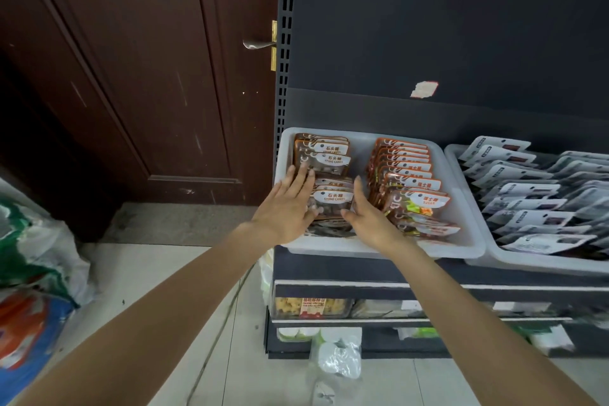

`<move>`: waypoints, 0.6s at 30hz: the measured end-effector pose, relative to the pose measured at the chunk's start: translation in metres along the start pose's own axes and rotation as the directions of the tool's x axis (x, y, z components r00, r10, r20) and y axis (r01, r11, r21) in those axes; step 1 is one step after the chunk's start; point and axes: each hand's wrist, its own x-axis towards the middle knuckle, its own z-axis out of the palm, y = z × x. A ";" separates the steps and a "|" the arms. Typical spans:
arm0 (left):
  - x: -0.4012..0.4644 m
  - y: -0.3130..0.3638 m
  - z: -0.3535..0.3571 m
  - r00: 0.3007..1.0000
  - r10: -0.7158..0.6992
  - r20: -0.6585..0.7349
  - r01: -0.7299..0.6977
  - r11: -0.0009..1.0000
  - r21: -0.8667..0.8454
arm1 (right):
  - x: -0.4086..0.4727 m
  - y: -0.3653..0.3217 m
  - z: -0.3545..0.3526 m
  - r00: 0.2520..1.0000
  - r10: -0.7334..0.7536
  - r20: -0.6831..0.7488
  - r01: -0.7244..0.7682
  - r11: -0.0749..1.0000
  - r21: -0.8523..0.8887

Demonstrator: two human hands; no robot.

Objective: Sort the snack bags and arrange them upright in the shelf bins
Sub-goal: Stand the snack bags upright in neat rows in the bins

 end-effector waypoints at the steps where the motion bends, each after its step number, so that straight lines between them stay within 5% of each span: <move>1: -0.005 0.000 0.003 1.000 0.000 -0.021 0.001 1.000 0.011 | -0.004 0.000 0.001 1.000 -0.001 0.000 0.001 0.999 -0.038; 8: -0.024 0.000 0.011 0.995 0.098 -0.015 -0.097 0.994 0.055 | -0.024 -0.004 -0.002 0.997 -0.071 -0.027 0.068 0.992 -0.104; 14: -0.027 0.001 -0.006 0.994 0.105 -0.032 -0.107 0.990 -0.097 | -0.021 -0.005 -0.015 0.955 -0.127 -0.270 0.109 0.991 -0.080; 18: -0.010 0.012 -0.012 0.994 0.013 -0.112 -0.031 0.987 -0.157 | 0.000 -0.016 -0.020 0.979 -0.178 -0.100 0.160 0.973 -0.167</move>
